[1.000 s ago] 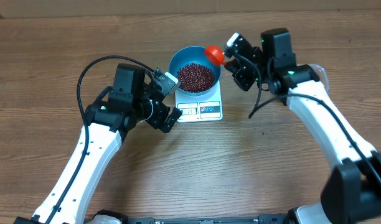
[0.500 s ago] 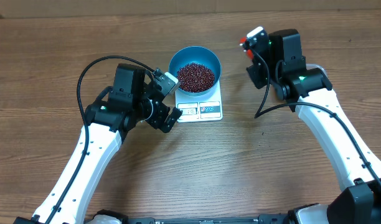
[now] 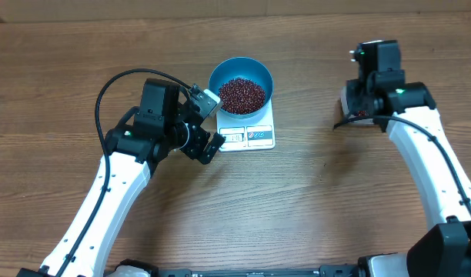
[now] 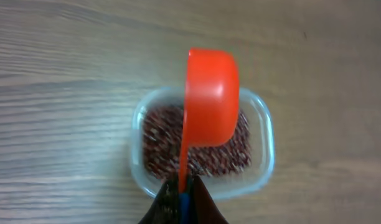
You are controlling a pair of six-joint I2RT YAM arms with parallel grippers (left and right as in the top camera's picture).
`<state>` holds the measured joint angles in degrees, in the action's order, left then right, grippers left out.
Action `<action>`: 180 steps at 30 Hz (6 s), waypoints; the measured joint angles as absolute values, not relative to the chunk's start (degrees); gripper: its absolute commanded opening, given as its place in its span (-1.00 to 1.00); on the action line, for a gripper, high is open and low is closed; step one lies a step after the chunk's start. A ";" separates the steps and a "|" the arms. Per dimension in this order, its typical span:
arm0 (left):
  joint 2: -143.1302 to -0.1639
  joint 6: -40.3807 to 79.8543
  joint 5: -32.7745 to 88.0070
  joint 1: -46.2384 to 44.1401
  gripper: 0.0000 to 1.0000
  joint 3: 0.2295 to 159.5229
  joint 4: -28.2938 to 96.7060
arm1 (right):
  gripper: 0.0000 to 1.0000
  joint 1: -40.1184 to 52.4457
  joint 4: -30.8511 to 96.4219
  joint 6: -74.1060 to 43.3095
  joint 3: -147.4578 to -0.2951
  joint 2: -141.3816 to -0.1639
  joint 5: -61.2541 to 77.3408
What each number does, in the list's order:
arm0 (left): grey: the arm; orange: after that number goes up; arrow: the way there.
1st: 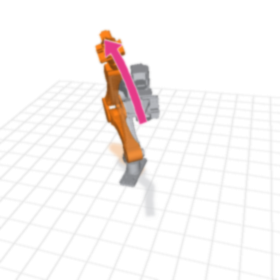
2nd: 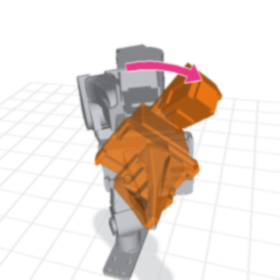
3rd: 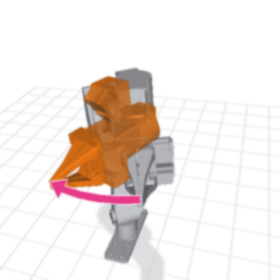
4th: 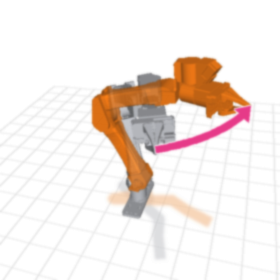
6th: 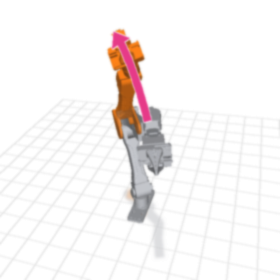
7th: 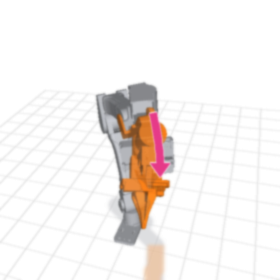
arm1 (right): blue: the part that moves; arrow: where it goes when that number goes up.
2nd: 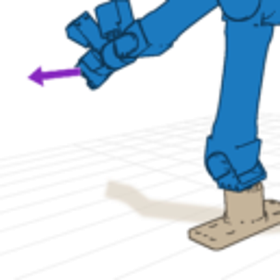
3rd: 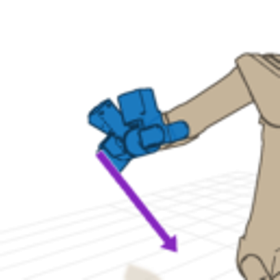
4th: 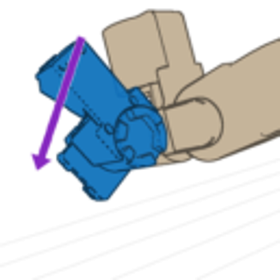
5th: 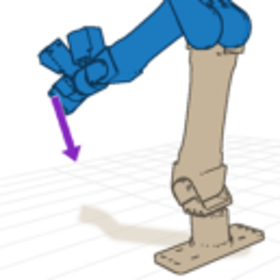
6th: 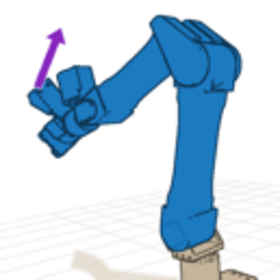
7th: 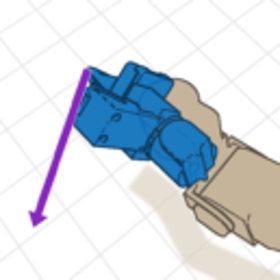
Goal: Scoop item into bowl and weigh 150g on scale
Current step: 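Move the empty scoop back right over the bean tub, then dip the red scoop into the bean tub and scoop beans, then lift the filled scoop and carry it left over the teal bowl, then tip the red scoop slightly over the teal bowl to trickle beans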
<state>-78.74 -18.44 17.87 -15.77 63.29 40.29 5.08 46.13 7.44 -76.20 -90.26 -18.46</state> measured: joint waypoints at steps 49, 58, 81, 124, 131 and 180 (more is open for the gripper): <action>-78.74 -18.44 17.87 -15.77 0.99 63.29 40.29 | -0.93 -2.79 34.96 4.51 -60.95 -90.28 5.15; -78.74 -18.44 17.87 -15.77 1.00 63.29 40.29 | -0.93 -4.12 34.57 4.29 -60.95 -90.28 7.09; -78.74 -18.44 17.87 -15.77 0.99 63.29 40.29 | -0.93 -21.47 34.04 2.92 -60.95 -90.28 31.44; -78.74 -18.44 17.87 -15.77 1.00 63.29 40.29 | -0.93 -2.09 21.89 -3.29 -65.63 -90.28 52.16; -78.74 -18.44 17.87 -15.77 0.99 63.29 40.29 | -0.93 6.87 17.96 -2.59 -65.63 -90.28 40.36; -78.74 -18.44 17.87 -15.77 0.99 63.29 40.29 | -0.93 19.16 18.85 14.02 -65.63 -90.28 19.05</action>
